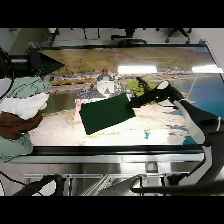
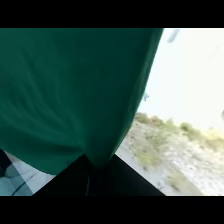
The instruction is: Fold the shirts.
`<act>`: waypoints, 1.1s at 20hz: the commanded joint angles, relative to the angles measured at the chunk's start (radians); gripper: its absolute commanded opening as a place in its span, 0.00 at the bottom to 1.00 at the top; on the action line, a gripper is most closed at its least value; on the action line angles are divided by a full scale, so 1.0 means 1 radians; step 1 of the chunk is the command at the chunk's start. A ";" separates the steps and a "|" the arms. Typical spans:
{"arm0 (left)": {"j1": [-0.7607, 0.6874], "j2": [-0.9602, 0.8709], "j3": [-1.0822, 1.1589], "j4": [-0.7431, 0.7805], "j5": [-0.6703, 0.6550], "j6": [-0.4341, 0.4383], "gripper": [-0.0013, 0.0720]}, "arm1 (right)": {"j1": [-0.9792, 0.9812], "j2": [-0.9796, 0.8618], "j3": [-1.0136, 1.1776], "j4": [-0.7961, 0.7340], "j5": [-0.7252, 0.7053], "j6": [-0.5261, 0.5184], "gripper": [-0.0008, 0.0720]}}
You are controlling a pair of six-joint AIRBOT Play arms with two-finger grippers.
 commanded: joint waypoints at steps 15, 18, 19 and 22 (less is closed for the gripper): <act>-0.001 0.000 0.000 0.000 0.025 0.126 0.04 | -1.105 0.421 -0.289 -0.612 -0.042 0.535 0.05; -0.001 0.000 0.000 0.000 0.025 0.144 0.04 | -1.129 0.506 -0.485 -0.650 -0.092 0.568 0.05; -0.001 0.000 0.000 0.000 0.025 0.145 0.04 | -1.129 0.517 -0.521 -0.652 -0.113 0.569 0.05; -0.001 0.000 0.000 0.000 0.024 0.151 0.04 | -1.129 0.512 -0.548 -0.652 -0.126 0.563 0.05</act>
